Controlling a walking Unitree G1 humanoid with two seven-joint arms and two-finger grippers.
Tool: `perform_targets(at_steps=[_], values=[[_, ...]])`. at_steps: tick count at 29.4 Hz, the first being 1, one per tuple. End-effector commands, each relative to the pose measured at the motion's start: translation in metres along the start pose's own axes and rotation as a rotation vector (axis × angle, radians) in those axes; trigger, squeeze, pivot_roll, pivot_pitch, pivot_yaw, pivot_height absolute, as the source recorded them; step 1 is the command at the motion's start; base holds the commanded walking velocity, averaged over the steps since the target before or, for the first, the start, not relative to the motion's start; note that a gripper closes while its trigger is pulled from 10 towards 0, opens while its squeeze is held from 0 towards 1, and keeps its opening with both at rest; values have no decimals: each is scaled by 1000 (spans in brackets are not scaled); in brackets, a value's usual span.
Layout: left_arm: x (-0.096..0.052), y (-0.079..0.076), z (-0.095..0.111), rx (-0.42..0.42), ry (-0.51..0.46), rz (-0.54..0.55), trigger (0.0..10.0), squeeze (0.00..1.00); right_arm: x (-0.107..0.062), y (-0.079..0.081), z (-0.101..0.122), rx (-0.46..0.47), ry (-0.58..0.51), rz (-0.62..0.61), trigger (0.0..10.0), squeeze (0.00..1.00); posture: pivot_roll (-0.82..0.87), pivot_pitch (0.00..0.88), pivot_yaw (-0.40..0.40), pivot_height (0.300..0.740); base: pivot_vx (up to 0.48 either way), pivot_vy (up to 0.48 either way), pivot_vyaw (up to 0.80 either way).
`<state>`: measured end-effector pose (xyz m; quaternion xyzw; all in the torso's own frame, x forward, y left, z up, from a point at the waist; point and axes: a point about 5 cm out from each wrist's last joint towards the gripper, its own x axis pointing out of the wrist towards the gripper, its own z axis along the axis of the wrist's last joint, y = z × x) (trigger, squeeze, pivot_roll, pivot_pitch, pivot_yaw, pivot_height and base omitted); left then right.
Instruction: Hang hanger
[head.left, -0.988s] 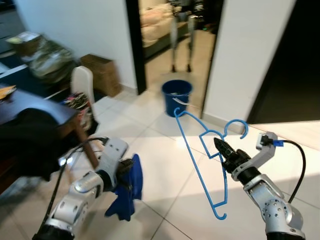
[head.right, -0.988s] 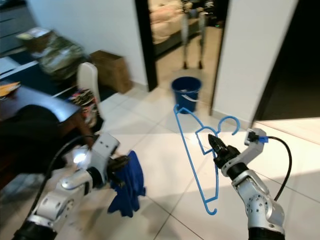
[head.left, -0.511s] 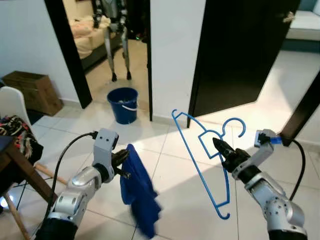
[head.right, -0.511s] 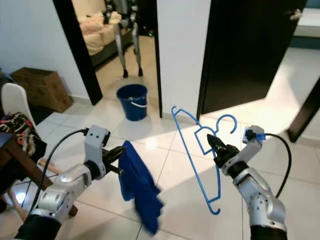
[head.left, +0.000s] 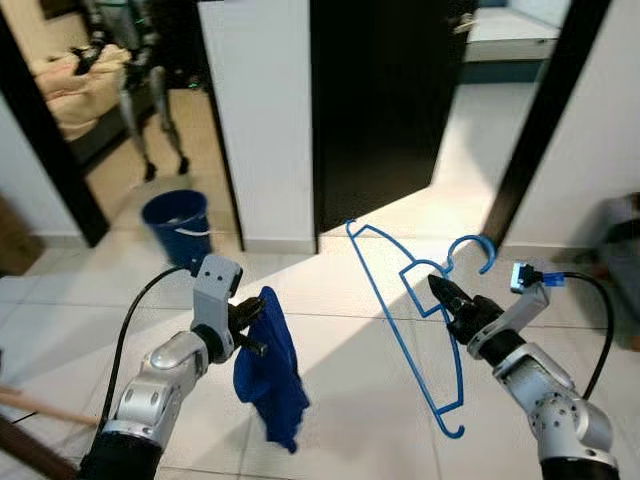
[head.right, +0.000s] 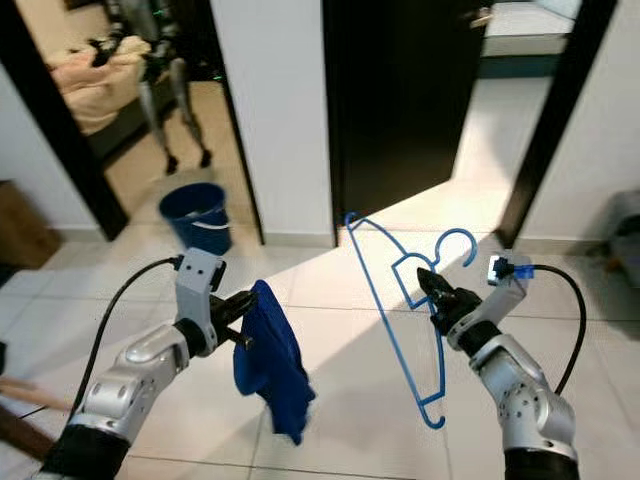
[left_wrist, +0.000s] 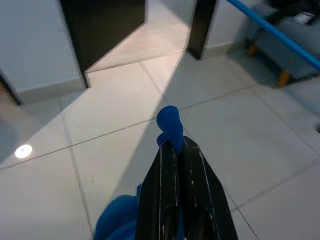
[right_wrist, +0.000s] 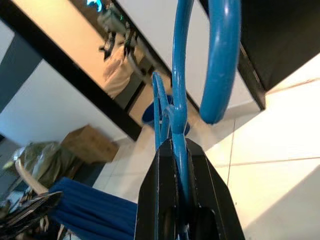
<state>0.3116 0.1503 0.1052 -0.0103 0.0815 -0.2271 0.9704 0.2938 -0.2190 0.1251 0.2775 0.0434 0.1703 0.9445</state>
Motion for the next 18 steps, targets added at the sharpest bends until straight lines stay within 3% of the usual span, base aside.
perform_targets(at_steps=[1, 10, 18], values=[[-1, 4, 2, 20, -14, 17, 10000, 0, 4, 3, -1, 2, -1, 13, 10000, 0, -7, 0, 42, 731, 0, 0, 0], [3, -2, 13, 12, -86, 27, 10000, 0, 10, 10, 0, 10, -15, 35, 10000, 0, -11, 0, 46, 731, 0, 0, 0], [5, 1, 32, 70, -143, 44, 10000, 0, 20, 26, 6, -66, -32, 110, 10000, 0, -14, 0, 56, 731, 0, 0, 0]])
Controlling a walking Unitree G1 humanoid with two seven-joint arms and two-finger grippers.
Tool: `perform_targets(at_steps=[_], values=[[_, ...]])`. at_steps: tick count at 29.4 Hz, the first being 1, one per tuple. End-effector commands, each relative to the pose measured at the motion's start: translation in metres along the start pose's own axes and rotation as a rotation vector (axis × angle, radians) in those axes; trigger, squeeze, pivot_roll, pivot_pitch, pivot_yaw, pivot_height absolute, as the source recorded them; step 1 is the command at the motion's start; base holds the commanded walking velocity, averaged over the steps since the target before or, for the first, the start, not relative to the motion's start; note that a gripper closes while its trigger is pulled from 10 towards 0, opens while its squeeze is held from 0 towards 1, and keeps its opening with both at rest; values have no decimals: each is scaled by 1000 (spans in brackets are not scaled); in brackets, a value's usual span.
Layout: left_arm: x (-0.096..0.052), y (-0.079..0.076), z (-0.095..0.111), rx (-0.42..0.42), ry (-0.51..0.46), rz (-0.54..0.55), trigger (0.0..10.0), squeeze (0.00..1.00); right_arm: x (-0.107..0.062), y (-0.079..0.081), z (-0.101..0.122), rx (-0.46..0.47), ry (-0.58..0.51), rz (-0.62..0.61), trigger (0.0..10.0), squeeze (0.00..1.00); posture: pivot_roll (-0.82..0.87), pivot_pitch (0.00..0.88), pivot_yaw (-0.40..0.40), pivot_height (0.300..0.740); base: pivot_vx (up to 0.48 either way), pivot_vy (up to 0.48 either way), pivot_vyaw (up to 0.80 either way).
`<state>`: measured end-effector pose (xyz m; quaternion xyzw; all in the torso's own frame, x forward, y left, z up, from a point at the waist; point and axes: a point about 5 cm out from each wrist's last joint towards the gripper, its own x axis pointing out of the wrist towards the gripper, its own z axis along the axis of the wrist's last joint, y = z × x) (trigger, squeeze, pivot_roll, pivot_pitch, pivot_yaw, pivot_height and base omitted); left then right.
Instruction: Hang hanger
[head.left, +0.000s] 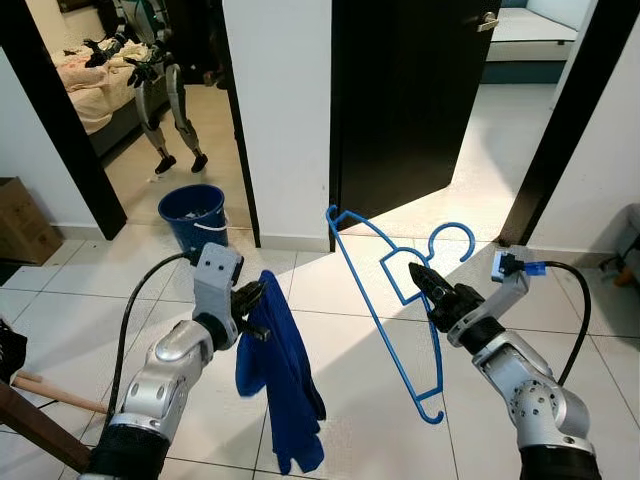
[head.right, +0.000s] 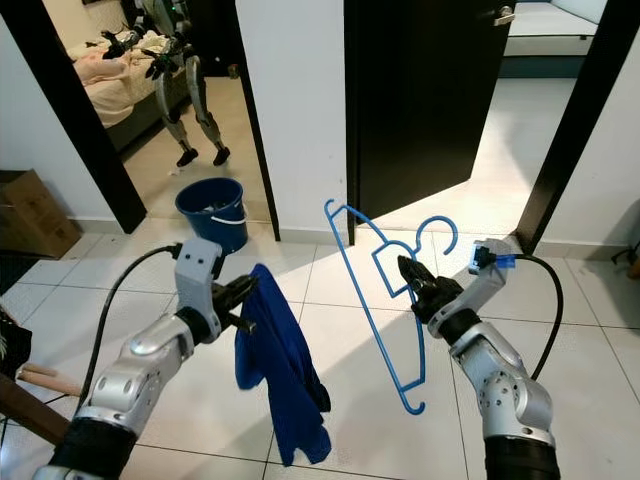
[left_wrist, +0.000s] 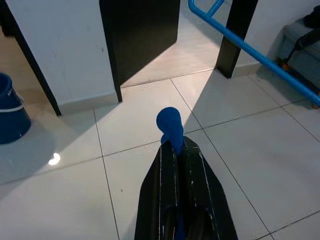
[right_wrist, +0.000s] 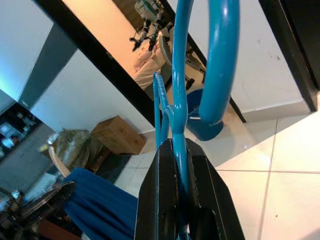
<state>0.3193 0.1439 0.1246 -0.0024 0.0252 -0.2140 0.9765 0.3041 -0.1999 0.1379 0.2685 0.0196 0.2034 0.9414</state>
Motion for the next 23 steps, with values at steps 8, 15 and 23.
perform_targets(at_steps=[8, 15, 23], values=[[-2, 28, 93, 197, -248, 18, 10000, 0, 17, 25, 39, -188, -74, 140, 10000, 0, -41, 0, 63, 731, 0, 0, 0], [-4, 27, 143, 334, -361, -42, 10000, 0, 16, 42, 64, -283, -96, 250, 10000, 0, -57, 0, 55, 731, 0, 0, 0], [-13, 27, 178, 500, -415, -104, 10000, 0, 10, 62, 76, -383, -101, 392, 10000, 0, -50, 0, 61, 731, 0, 0, 0]])
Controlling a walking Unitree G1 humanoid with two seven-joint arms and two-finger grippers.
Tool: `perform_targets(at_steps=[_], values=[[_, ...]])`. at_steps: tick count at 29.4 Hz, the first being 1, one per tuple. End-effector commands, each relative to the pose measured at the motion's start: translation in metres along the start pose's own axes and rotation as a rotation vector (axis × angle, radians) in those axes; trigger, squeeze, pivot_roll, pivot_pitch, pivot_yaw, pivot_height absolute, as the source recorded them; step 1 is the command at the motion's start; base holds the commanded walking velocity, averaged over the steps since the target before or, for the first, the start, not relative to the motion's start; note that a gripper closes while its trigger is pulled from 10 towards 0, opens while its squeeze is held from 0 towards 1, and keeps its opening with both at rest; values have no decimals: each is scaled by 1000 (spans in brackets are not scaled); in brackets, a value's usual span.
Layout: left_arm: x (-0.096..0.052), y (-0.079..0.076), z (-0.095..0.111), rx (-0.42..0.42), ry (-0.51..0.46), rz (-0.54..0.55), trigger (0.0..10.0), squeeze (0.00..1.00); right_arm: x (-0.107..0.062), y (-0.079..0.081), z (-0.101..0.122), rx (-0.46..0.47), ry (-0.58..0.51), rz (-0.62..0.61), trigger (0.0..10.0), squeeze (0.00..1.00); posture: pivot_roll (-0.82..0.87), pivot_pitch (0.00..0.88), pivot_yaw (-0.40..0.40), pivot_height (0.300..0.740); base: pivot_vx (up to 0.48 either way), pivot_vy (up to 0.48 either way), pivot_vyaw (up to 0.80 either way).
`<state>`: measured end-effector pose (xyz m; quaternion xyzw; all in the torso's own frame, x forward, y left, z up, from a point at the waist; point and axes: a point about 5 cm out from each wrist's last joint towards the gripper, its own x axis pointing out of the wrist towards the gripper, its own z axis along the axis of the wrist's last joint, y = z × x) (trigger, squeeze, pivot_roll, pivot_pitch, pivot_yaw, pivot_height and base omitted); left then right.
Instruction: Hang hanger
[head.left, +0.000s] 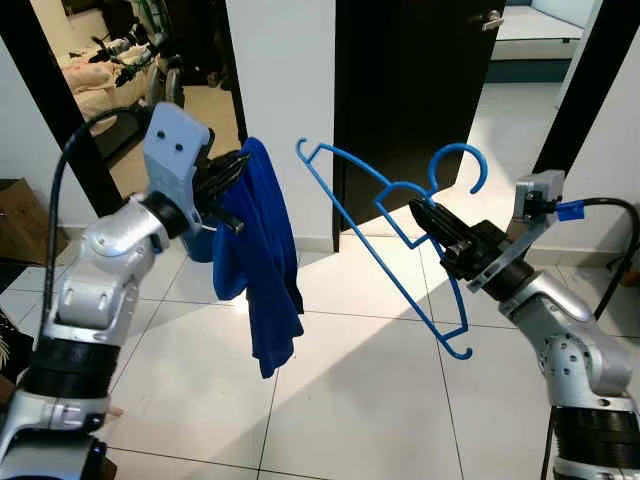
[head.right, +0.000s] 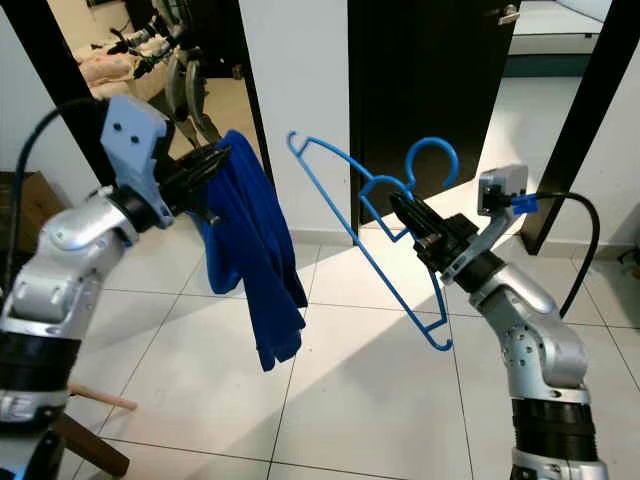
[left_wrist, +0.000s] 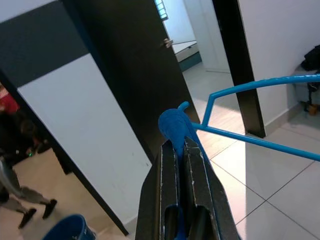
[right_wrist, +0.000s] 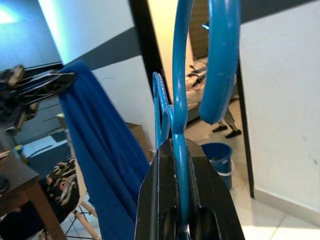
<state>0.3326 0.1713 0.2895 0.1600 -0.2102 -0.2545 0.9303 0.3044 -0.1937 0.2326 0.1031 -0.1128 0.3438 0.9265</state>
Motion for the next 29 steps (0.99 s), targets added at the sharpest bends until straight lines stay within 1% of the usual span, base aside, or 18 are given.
perform_targets(at_steps=[1, 3, 4, 5, 7, 10, 13, 14, 16, 17, 18, 19, 20, 21, 22, 24, 27, 29], values=[[-1, 7, 17, 96, -22, -34, 10000, 0, 5, 10, 1, -14, -2, 69, 10000, 0, -50, 0, 61, 731, 0, 0, 0], [-2, 9, 20, 123, -22, -49, 10000, 0, 5, 8, 0, -10, -8, 80, 10000, 0, -37, 0, 55, 731, 0, 0, 0], [-4, 13, 23, 158, -20, -59, 10000, 0, 5, 1, 2, -13, -9, 69, 10000, 0, -25, 0, 49, 731, 0, 0, 0], [-4, 13, 23, 158, -20, -59, 10000, 0, 5, 1, 2, -13, -9, 69, 10000, 0, -25, 0, 49, 731, 0, 0, 0], [-5, 18, 30, 210, -27, -77, 10000, 0, 2, -9, 8, -16, -22, 65, 10000, 0, -12, 0, 41, 731, 0, 0, 0], [-6, 21, 36, 251, -40, -101, 10000, 0, -2, -12, 14, -18, -24, 92, 10000, 0, 2, 0, 29, 731, 0, 0, 0], [-17, 16, 54, 405, -81, -285, 10000, 0, -27, -23, 24, -36, 26, 185, 10000, 0, 36, 0, 6, 731, 0, 0, 0], [-17, 16, 54, 405, -81, -285, 10000, 0, -27, -23, 24, -36, 26, 185, 10000, 0, 36, 0, 6, 731, 0, 0, 0], [-21, 13, 59, 427, -88, -341, 10000, 0, -32, -28, 28, -40, 32, 191, 10000, 0, 40, 0, 4, 731, 0, 0, 0], [-25, 11, 64, 441, -100, -395, 10000, 0, -35, -29, 32, -52, 49, 231, 10000, 0, 42, 0, 5, 731, 0, 0, 0], [-25, 11, 64, 441, -100, -395, 10000, 0, -35, -29, 32, -52, 49, 231, 10000, 0, 42, 0, 5, 731, 0, 0, 0], [-28, 8, 67, 452, -108, -452, 10000, 0, -36, -27, 36, -62, 73, 293, 10000, 0, 38, 0, 5, 731, 0, 0, 0], [-28, 8, 67, 452, -108, -452, 10000, 0, -36, -27, 36, -62, 73, 293, 10000, 0, 38, 0, 5, 731, 0, 0, 0], [-33, 0, 72, 440, -125, -552, 10000, 0, -34, -18, 40, -69, 130, 432, 10000, 0, 26, 0, 4, 731, 0, 0, 0], [-35, -3, 73, 429, -130, -592, 10000, 0, -33, -15, 41, -70, 152, 479, 10000, 0, 23, 0, 5, 731, 0, 0, 0], [-35, -3, 73, 429, -130, -592, 10000, 0, -33, -15, 41, -70, 152, 479, 10000, 0, 23, 0, 5, 731, 0, 0, 0], [-36, -15, 75, 411, -135, -721, 10000, 0, -28, -3, 45, -78, 192, 595, 10000, 0, -2, 0, 20, 731, 0, 0, 0], [-37, -18, 73, 419, -120, -765, 10000, 0, -30, -5, 51, -79, 201, 629, 10000, 0, -5, 0, 28, 731, 0, 0, 0]])
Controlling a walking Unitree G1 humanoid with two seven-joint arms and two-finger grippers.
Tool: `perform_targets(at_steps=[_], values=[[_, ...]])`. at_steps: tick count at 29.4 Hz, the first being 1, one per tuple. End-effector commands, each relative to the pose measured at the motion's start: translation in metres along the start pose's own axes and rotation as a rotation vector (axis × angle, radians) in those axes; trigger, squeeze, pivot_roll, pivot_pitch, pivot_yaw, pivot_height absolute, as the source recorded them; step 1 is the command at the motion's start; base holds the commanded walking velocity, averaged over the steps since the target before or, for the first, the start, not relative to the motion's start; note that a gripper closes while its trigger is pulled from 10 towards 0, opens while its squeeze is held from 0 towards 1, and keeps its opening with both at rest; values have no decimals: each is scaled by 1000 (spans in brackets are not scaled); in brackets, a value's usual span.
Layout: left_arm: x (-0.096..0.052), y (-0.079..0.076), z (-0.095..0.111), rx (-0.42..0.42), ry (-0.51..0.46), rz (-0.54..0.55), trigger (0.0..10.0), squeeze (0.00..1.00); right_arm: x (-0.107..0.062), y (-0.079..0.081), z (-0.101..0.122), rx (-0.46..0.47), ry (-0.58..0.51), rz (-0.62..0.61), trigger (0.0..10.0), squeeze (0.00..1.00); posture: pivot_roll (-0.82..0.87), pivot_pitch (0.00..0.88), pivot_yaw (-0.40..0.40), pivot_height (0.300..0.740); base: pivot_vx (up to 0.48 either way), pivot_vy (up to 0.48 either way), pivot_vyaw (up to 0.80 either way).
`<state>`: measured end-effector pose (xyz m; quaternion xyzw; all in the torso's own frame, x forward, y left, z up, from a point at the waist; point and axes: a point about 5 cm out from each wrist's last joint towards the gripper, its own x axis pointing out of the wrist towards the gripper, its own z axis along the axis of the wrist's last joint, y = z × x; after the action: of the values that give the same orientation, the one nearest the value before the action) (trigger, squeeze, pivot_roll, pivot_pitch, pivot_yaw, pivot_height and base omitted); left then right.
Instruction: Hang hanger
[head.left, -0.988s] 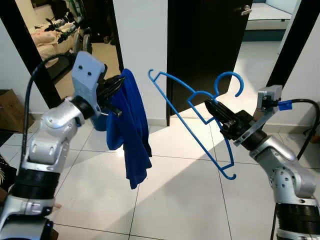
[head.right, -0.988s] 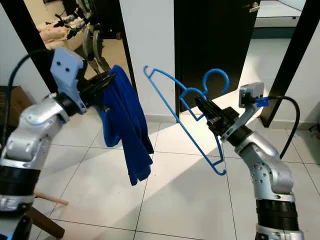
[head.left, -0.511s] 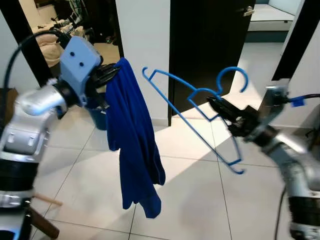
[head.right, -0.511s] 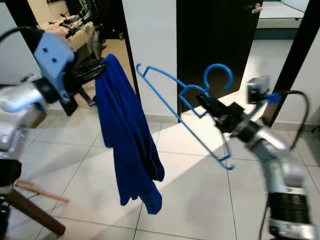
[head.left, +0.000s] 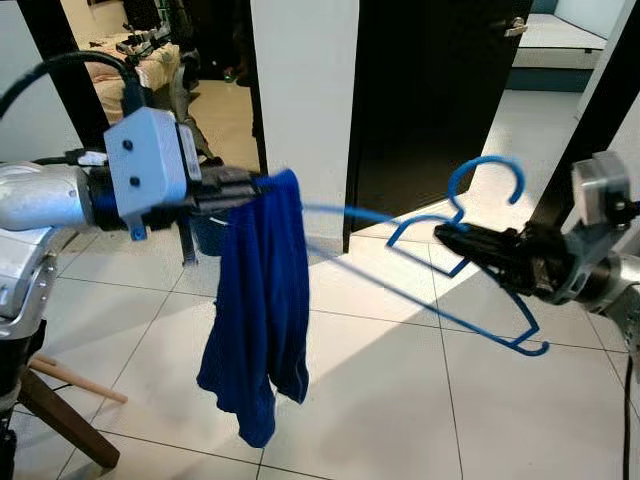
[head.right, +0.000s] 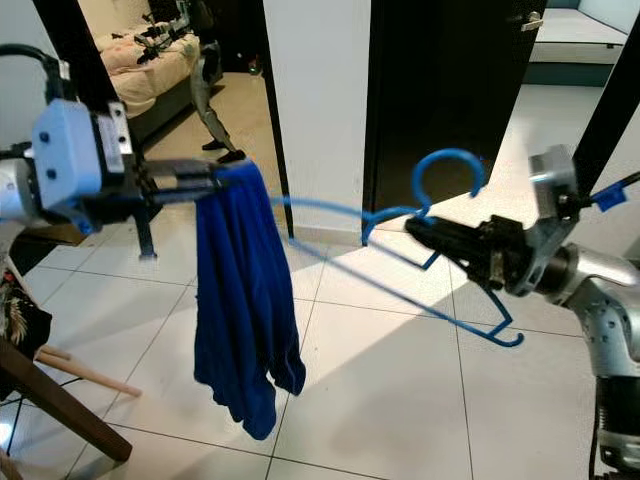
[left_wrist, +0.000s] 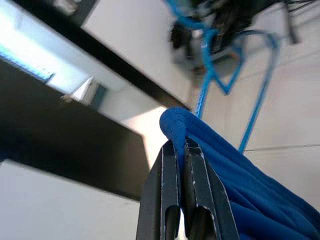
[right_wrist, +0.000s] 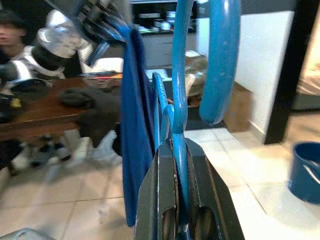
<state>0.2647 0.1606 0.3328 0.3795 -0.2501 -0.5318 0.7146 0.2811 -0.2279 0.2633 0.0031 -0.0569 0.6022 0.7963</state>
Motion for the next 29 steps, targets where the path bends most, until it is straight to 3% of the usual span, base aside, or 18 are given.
perform_targets(at_steps=[1, 10, 15, 21, 24, 29], values=[[-2, -1, 1, 15, 31, -62, 10000, 0, -4, 1, 11, -20, 9, 48, 10000, 0, -5, 0, 28, 731, 0, 0, 0], [-10, 5, 4, 29, 48, -113, 10000, 0, -37, -8, 37, -44, -13, 44, 10000, 0, -13, 0, 38, 731, 0, 0, 0], [-23, 19, 17, 13, 16, -83, 10000, 0, -53, -5, 53, -54, -29, 74, 10000, 0, -18, 0, 41, 731, 0, 0, 0], [-31, 30, 22, -12, -26, -37, 10000, 0, -50, -1, 53, -37, -2, 137, 10000, 0, -12, 0, 38, 731, 0, 0, 0], [-30, 30, 10, -55, -22, -16, 10000, 0, -33, -13, 41, -55, 59, 68, 10000, 0, -16, 0, 39, 731, 0, 0, 0], [-22, 25, -8, -89, 3, 19, 10000, 0, -28, -15, 36, 10, 26, 57, 10000, 0, -14, 0, 38, 731, 0, 0, -628]])
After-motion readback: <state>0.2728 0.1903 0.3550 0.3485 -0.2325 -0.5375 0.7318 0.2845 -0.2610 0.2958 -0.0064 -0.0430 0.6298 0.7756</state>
